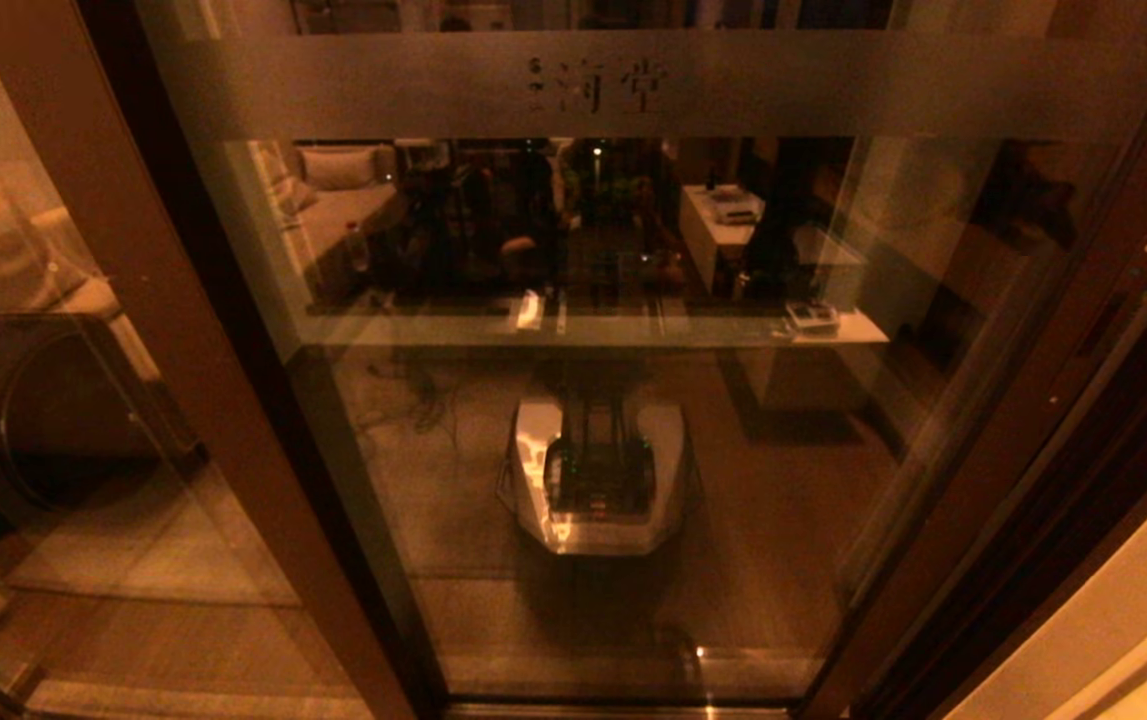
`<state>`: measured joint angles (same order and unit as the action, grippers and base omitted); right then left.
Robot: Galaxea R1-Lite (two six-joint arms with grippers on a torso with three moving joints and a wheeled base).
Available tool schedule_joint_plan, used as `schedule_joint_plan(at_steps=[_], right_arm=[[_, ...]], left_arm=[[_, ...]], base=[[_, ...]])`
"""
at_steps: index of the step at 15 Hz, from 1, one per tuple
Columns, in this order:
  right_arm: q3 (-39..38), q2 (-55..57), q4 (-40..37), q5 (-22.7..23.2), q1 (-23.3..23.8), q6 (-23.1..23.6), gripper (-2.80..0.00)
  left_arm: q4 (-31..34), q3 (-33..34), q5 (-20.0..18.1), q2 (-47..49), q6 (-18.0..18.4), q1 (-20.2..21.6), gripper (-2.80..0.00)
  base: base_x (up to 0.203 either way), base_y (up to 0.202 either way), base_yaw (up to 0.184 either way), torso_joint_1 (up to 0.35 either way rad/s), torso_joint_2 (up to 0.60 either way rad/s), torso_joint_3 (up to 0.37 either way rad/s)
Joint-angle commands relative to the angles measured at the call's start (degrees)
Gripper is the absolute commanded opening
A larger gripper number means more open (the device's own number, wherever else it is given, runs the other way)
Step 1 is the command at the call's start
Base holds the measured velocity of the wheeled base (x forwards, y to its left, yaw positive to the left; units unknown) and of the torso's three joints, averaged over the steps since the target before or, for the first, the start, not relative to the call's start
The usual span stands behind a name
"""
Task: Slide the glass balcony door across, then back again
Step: Open the slid door
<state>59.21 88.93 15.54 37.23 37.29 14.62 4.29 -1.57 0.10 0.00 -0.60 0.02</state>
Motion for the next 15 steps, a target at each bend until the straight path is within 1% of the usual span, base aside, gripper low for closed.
schedule_joint_plan(at_steps=[1, 5, 6, 9, 15], right_arm=[[1.97, 2.88, 0.1, -0.82, -0.08, 0.04, -2.8], [4.97, 6.85, 0.15, -5.49, -2.44, -0.42, -2.8], [4.97, 7.24, 0.35, -6.55, -2.82, -0.33, 0.0], [7.14, 7.86, 0.37, -6.94, -2.93, -2.34, 0.0], [10.13, 10.83, 0.37, -8.62, -2.75, -2.45, 0.0]], left_arm=[[0.02, -0.01, -0.01, 0.09, -0.02, 0.03, -2.8], [0.02, -0.01, -0.01, 0.02, -0.02, 0.06, -2.8], [0.02, -0.01, -0.01, 0.07, -0.02, 0.06, -2.8], [0.02, -0.01, -0.01, 0.06, -0.02, 0.06, -2.8], [0.02, -0.01, -0.01, 0.09, -0.02, 0.06, -2.8]], base=[[0.0, 0.0, 0.0, 0.0, 0.0, 0.0], [0.0, 0.0, 0.0, 0.0, 0.0, 0.0], [0.0, 0.0, 0.0, 0.0, 0.0, 0.0], [0.0, 0.0, 0.0, 0.0, 0.0, 0.0], [0.0, 0.0, 0.0, 0.0, 0.0, 0.0]])
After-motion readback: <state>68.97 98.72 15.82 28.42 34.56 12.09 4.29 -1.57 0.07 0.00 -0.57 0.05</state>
